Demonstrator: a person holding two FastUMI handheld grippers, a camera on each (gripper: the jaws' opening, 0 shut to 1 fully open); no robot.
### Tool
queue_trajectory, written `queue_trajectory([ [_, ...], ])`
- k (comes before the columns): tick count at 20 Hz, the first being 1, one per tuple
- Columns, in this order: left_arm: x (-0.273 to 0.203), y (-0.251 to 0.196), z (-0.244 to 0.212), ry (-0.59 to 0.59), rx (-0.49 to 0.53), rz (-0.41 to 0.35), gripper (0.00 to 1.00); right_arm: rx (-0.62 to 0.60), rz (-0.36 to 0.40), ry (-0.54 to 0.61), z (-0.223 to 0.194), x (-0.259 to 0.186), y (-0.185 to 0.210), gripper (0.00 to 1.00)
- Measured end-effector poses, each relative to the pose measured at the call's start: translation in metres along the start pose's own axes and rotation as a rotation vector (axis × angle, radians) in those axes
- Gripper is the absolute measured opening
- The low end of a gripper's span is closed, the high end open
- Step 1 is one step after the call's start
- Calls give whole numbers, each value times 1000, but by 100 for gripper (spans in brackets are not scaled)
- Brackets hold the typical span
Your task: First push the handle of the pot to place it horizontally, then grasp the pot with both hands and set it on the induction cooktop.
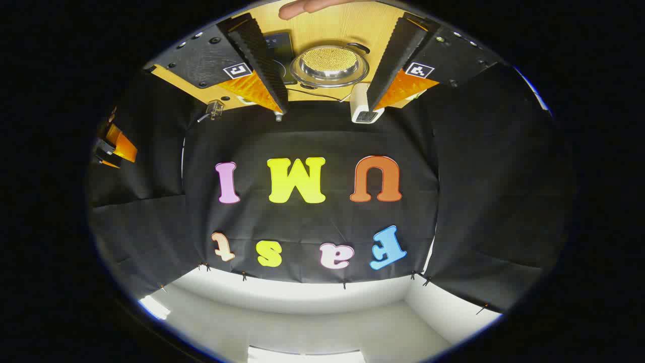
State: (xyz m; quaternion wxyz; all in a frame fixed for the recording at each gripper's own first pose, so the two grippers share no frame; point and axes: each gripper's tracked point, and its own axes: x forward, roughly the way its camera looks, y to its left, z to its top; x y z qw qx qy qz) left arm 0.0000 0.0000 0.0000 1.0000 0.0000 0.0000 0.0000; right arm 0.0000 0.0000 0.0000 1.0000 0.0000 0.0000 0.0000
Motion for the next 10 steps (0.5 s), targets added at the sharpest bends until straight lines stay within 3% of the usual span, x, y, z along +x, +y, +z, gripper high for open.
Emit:
queue_trajectory([
  [10,7,-7,6,-9,-32,-50,94,12,-9,-7,10,1,-11,97],
])
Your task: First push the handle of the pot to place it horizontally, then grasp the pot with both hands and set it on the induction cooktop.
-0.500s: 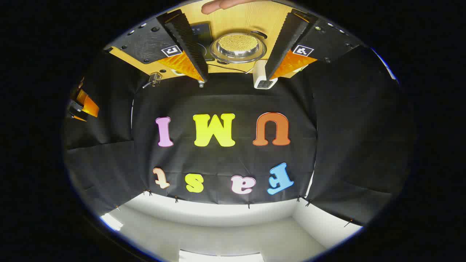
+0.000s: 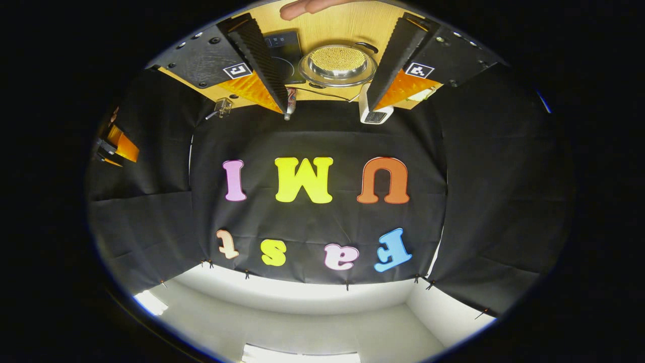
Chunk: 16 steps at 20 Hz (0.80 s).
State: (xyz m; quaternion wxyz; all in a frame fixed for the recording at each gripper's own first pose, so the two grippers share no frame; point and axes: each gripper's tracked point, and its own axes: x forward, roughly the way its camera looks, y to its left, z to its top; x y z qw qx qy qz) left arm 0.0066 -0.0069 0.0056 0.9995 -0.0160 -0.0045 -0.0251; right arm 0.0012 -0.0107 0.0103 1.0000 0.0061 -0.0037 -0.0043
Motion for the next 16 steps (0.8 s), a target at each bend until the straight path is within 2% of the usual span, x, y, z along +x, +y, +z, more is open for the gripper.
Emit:
queue_trajectory([
  [3,5,-4,1,-11,-15,-25,95,2,3,-3,4,3,-2,97],
  [7,18,11,-1,-31,29,32,94,6,4,-11,4,3,-2,97],
  [9,26,8,-8,-20,34,16,89,8,4,-7,3,5,-3,97],
  [11,34,11,-19,8,12,14,68,9,2,-6,2,7,-2,97],
  [13,46,16,-31,27,1,20,60,11,2,-5,1,9,-3,97],
  [16,60,31,-59,112,-38,46,6,16,9,7,-4,11,0,97],
])
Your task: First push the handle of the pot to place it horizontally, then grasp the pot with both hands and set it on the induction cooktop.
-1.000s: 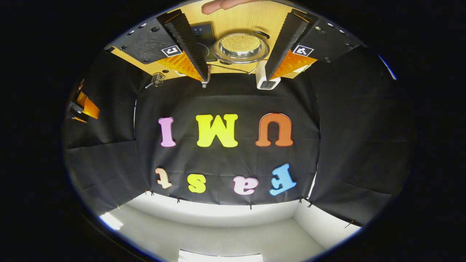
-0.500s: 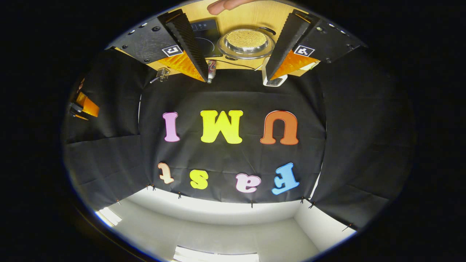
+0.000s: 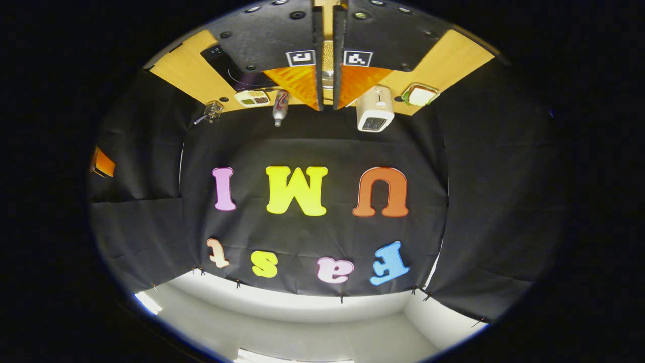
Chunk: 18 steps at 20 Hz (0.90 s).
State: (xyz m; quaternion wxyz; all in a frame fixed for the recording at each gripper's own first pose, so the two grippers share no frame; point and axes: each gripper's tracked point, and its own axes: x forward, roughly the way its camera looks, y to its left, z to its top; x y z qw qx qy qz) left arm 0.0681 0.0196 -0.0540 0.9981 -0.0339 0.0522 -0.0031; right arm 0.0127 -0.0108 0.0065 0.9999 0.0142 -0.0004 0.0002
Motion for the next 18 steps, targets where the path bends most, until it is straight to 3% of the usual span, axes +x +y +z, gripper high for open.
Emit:
queue_trajectory([
  [1,6,7,-13,58,-23,16,0,1,0,4,-2,1,0,97],
  [6,35,25,-94,363,-38,30,0,-10,-2,18,-8,8,-1,98],
  [18,60,12,-223,719,-8,-22,0,-16,11,89,-49,25,6,99],
])
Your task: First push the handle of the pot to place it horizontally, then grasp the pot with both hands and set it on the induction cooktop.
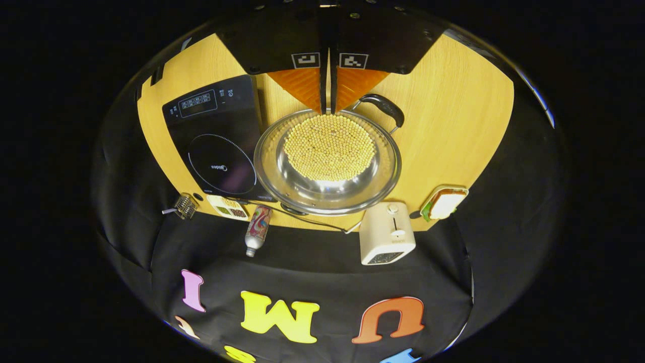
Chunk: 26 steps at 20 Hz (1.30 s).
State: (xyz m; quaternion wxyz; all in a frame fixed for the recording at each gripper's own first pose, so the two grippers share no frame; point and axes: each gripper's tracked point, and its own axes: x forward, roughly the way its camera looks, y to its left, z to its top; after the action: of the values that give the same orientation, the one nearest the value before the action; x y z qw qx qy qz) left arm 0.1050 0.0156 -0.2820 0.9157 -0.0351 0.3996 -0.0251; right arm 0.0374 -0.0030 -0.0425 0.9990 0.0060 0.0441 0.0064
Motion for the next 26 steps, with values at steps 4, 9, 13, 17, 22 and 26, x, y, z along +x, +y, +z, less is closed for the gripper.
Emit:
queue_trajectory([
  [4,26,7,-21,84,-7,16,0,23,7,22,-10,10,0,97],
  [9,42,21,-32,147,-44,42,0,24,20,21,-3,19,4,97],
  [13,45,29,-35,168,-76,39,11,47,54,11,12,30,9,97],
  [17,44,39,-31,169,-89,61,7,51,40,-17,22,38,5,96],
  [22,57,52,-31,198,-76,83,0,48,10,-18,27,50,4,99],
  [26,59,70,-25,201,-79,118,11,43,45,-38,38,56,16,97],
])
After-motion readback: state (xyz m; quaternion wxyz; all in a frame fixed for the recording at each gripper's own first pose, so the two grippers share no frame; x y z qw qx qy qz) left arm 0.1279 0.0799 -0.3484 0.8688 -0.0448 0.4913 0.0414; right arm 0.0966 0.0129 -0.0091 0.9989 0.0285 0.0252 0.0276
